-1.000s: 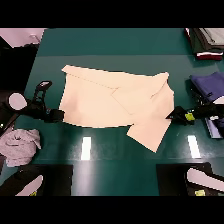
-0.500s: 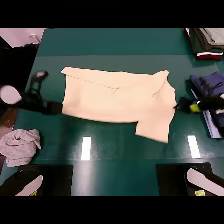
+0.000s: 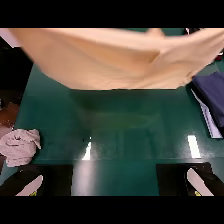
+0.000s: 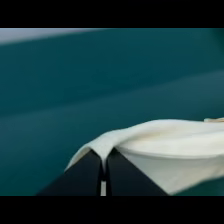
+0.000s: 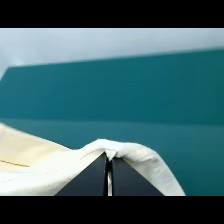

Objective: Fold the shirts.

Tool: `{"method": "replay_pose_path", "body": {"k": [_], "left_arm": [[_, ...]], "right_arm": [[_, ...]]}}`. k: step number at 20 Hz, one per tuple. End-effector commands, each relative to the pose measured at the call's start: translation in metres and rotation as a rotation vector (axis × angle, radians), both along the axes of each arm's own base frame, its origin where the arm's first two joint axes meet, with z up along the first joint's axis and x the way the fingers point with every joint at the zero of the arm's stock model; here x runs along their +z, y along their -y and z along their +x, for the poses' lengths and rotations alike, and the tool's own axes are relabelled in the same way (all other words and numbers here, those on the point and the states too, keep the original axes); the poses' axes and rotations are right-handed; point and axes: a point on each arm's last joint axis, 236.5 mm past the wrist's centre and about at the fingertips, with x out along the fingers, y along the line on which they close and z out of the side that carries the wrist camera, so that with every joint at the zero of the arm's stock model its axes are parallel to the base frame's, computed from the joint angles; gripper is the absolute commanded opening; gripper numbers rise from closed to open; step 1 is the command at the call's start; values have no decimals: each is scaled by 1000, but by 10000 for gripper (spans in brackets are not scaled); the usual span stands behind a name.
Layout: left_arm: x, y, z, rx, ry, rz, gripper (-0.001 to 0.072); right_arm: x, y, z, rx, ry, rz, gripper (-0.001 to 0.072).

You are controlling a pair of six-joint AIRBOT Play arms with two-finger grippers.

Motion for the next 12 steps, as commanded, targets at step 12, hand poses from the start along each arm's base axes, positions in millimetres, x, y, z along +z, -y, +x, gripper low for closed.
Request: {"method": "replay_pose_path", "body": {"k": [12], "left_arm": [[94, 5, -99, -75, 307, -74, 26]], "right_arm": [[85, 7, -71, -132, 23, -96, 15]]}}
